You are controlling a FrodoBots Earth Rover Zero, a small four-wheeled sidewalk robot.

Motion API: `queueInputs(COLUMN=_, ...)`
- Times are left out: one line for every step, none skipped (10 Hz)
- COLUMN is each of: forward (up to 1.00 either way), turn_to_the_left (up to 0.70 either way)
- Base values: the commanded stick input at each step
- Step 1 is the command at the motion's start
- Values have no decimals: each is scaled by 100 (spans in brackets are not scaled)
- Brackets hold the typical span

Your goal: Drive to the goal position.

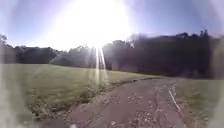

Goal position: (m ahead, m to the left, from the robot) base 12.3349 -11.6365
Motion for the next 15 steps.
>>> queueInputs(forward=97, turn_to_the_left=-39)
queueInputs(forward=96, turn_to_the_left=-38)
queueInputs(forward=95, turn_to_the_left=-38)
queueInputs(forward=96, turn_to_the_left=-38)
queueInputs(forward=97, turn_to_the_left=-33)
queueInputs(forward=97, turn_to_the_left=-19)
queueInputs(forward=96, turn_to_the_left=0)
queueInputs(forward=96, turn_to_the_left=0)
queueInputs(forward=96, turn_to_the_left=0)
queueInputs(forward=94, turn_to_the_left=-20)
queueInputs(forward=92, turn_to_the_left=-33)
queueInputs(forward=90, turn_to_the_left=-36)
queueInputs(forward=89, turn_to_the_left=-36)
queueInputs(forward=86, turn_to_the_left=-34)
queueInputs(forward=86, turn_to_the_left=-34)
